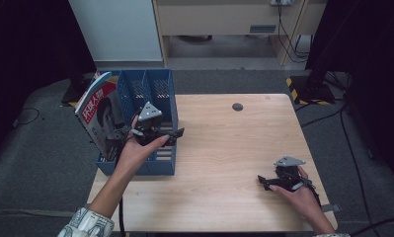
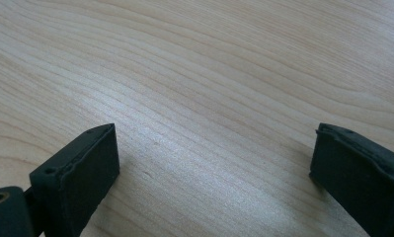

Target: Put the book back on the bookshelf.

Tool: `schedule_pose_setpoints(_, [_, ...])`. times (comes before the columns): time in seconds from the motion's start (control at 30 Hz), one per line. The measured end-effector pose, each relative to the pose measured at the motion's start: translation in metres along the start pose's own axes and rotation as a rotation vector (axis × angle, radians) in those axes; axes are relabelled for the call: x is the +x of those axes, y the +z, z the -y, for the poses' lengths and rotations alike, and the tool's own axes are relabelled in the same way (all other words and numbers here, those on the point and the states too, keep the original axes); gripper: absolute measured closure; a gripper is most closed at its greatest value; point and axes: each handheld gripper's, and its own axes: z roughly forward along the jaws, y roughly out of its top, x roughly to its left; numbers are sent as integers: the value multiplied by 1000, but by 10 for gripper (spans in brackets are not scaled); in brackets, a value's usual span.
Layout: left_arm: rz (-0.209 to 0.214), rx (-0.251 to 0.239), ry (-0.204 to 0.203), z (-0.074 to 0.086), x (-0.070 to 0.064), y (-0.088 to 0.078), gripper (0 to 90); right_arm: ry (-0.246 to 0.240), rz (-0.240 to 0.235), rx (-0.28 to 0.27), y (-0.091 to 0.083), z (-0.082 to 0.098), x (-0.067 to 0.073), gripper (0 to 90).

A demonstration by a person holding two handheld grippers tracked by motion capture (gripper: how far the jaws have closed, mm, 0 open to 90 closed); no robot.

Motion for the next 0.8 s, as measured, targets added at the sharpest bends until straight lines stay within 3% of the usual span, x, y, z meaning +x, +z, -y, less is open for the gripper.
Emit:
schedule_pose_setpoints(0.3, [43,31,20,2,-24,19,28,5,8,0,0,1,-1,47])
schedule_pose_setpoints(0.47, [72,78,42,11,-42,34,29,10,13,0,-1,1,-3,47])
schedule_pose_setpoints(0.8, [107,101,50,16,-71,57,38,4,11,3,-2,2,-5,48])
